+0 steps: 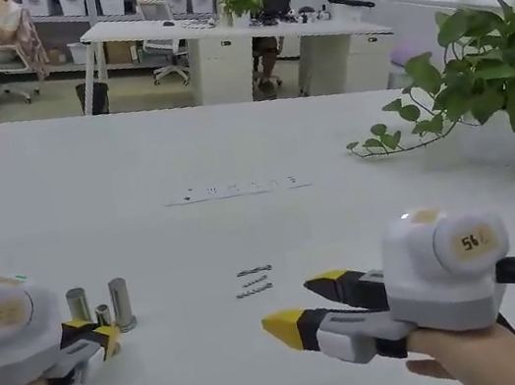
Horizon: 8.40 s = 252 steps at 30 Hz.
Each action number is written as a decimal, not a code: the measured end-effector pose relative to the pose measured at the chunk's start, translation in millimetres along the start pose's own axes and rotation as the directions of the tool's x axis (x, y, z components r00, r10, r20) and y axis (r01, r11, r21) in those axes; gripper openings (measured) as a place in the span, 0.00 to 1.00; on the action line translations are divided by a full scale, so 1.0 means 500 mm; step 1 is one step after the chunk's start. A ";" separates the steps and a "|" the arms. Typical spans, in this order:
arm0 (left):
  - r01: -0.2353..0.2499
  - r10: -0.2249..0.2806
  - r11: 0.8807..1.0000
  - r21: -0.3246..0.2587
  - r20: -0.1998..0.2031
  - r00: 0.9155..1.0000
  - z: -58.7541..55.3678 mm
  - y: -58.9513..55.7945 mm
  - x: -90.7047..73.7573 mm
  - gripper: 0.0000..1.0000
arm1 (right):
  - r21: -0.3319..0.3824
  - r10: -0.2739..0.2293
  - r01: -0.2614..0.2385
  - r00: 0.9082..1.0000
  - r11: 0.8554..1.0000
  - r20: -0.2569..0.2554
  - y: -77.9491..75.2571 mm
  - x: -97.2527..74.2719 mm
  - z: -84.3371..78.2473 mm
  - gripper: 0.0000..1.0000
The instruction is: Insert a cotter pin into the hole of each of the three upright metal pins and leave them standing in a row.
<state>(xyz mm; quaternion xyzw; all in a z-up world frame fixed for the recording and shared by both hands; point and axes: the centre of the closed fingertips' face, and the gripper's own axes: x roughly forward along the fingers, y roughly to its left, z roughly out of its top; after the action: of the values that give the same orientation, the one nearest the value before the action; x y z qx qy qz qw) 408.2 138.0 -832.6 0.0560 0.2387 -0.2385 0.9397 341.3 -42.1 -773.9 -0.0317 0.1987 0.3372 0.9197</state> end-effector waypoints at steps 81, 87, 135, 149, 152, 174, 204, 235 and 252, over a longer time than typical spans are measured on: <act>0.113 -0.115 0.993 0.040 0.074 0.991 0.028 -0.128 -0.101 0.80 | -0.128 0.072 -0.107 0.965 0.986 -0.251 -0.106 0.054 0.013 0.36; 0.130 -0.134 0.990 0.047 0.093 0.987 0.042 -0.139 -0.108 0.88 | -0.143 0.076 -0.120 0.956 0.982 -0.284 -0.142 0.085 0.014 0.29; 0.143 -0.148 0.987 0.070 0.079 0.986 0.022 -0.149 -0.136 0.88 | -0.382 0.109 -0.406 0.790 0.830 -0.604 -0.189 0.239 -0.064 0.15; 0.133 -0.138 0.989 0.072 0.069 0.988 0.019 -0.142 -0.139 0.87 | -0.323 0.150 -0.463 0.732 0.825 -0.665 -0.179 0.244 -0.066 0.15; 0.133 -0.137 0.989 0.072 0.066 0.988 0.018 -0.142 -0.139 0.86 | -0.299 0.157 -0.469 0.714 0.831 -0.682 -0.180 0.245 -0.068 0.15; 0.139 -0.143 0.988 0.062 0.062 0.988 0.021 -0.137 -0.133 0.84 | -0.383 0.077 -0.539 0.646 0.750 -0.759 -0.191 0.249 -0.081 0.05; 0.164 -0.165 0.986 0.017 0.121 0.979 0.052 -0.143 -0.132 0.64 | -0.492 0.117 -0.549 0.739 0.675 -0.663 -0.129 0.196 -0.019 0.02; 0.309 -0.280 0.914 -0.264 0.142 0.949 0.072 -0.191 -0.121 0.37 | -0.662 0.242 -0.588 0.804 0.464 -0.544 0.068 0.102 0.034 0.02; 0.364 -0.331 0.851 -0.378 0.150 0.932 0.081 -0.214 -0.107 0.21 | -0.681 0.297 -0.611 0.791 0.403 -0.534 0.131 0.090 0.015 0.02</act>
<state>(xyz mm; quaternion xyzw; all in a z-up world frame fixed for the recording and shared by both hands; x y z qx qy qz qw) 333.0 57.3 -770.6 -0.1905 0.2511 -0.3526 0.8811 333.4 37.2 -779.3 -0.4607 0.1665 0.6194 0.6135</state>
